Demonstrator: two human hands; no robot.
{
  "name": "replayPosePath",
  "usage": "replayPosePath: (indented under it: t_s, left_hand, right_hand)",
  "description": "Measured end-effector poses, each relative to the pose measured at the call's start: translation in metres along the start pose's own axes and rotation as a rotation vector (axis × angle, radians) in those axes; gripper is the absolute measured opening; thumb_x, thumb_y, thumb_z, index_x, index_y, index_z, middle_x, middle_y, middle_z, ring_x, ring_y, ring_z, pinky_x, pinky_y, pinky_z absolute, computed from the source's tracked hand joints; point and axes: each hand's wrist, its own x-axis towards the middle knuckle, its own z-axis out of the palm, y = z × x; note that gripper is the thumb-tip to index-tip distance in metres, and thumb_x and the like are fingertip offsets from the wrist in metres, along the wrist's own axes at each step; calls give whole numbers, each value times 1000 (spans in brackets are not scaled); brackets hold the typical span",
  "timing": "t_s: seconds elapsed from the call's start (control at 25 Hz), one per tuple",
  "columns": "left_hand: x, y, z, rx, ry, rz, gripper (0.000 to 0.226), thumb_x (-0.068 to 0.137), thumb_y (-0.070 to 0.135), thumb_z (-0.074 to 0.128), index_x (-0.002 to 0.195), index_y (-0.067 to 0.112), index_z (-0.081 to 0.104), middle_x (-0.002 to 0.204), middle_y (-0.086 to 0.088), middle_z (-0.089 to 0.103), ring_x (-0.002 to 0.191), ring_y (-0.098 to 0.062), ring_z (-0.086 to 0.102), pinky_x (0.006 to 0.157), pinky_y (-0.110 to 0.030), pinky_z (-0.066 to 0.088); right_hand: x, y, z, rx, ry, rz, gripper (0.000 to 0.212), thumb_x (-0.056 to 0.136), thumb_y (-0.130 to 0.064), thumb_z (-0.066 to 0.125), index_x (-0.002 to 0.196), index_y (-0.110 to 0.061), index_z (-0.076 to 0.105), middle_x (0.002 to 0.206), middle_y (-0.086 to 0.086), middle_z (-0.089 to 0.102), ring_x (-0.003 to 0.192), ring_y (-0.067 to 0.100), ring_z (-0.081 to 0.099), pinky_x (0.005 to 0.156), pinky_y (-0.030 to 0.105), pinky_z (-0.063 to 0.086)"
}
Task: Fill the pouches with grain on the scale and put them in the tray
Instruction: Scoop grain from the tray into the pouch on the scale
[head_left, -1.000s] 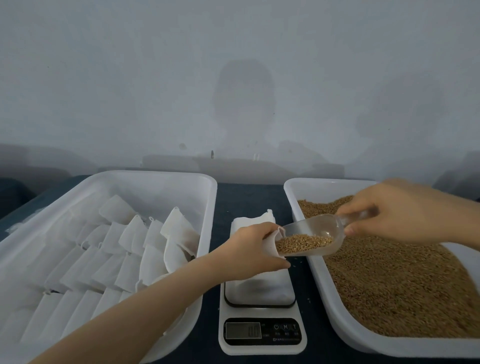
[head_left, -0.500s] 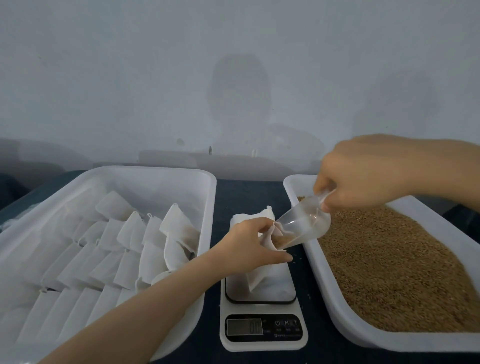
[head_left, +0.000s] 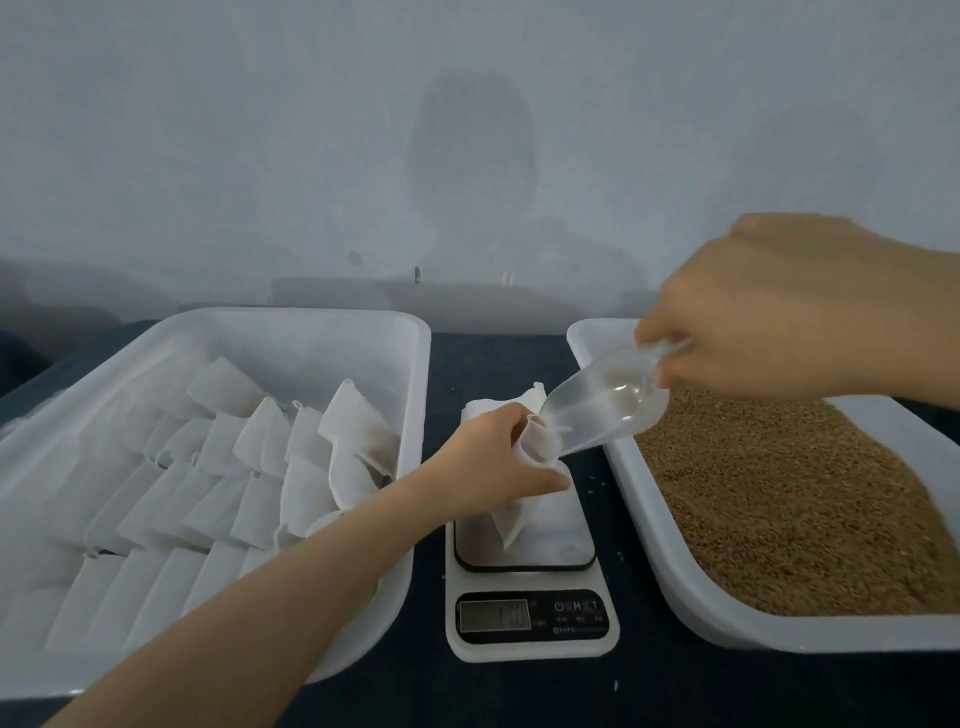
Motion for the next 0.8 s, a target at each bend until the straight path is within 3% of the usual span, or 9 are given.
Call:
replayPosePath:
  t_s: [0.12, 0.2, 0.28, 0.4, 0.44, 0.52, 0.6, 0.8]
  left_hand:
    - [0, 0, -1, 4, 5, -1, 43, 73, 44, 75, 105, 33, 48, 97, 13, 57, 84, -7, 58, 62, -16, 43]
    - [0, 0, 0, 8, 5, -7, 46, 73, 44, 75, 109, 30, 49, 102, 10, 57, 86, -9, 57, 63, -17, 43]
    - [0, 0, 1, 13, 4, -10, 46, 73, 44, 75, 109, 29, 50, 102, 9, 57, 86, -10, 57, 62, -17, 43]
    - [0, 1, 0, 14, 3, -14, 45, 73, 44, 75, 107, 31, 49, 102, 11, 57, 86, -10, 57, 63, -17, 44]
    - [0, 1, 0, 14, 3, -16, 45, 73, 44, 75, 107, 31, 48, 103, 10, 57, 86, -10, 57, 64, -18, 44]
    - [0, 0, 0, 13, 2, -21, 45, 73, 44, 75, 107, 33, 47, 104, 10, 57, 87, -10, 57, 65, -18, 45]
    - [1, 0, 1, 14, 1, -22, 46, 74, 45, 75, 108, 33, 47, 106, 10, 58, 90, -12, 58, 68, -19, 46]
    - [1, -2, 2, 40, 4, -22, 46, 73, 47, 75, 108, 34, 47, 103, 13, 57, 91, -10, 58, 73, -22, 49]
  right_hand:
    - [-17, 32, 25, 214, 129, 159, 58, 65, -78, 25, 95, -44, 62, 79, -15, 65, 68, 14, 62, 69, 36, 53]
    - [-28, 51, 54, 315, 177, 302, 63, 68, -84, 28, 105, -45, 60, 83, -16, 66, 65, 14, 63, 70, 41, 55]
    - [-35, 53, 93, 347, 173, 422, 53, 72, -77, 41, 106, -41, 60, 89, -11, 67, 70, 18, 63, 70, 41, 55]
    - [-33, 38, 148, 241, 83, 523, 26, 85, -53, 54, 102, -36, 64, 86, -9, 63, 65, 13, 57, 49, 23, 44]
    - [-32, 33, 162, 208, 35, 529, 22, 89, -46, 54, 104, -33, 63, 87, -9, 60, 65, 11, 56, 47, 24, 44]
    - [-26, 23, 180, 193, -64, 518, 20, 90, -36, 56, 107, -27, 62, 89, -7, 56, 73, 12, 58, 59, 30, 53]
    - [-22, 17, 186, 114, -112, 496, 19, 90, -32, 59, 108, -27, 60, 86, -9, 52, 71, 8, 56, 61, 26, 53]
    - [-17, 5, 182, 45, -132, 467, 18, 91, -29, 55, 108, -29, 57, 82, -10, 45, 66, 9, 48, 43, 22, 26]
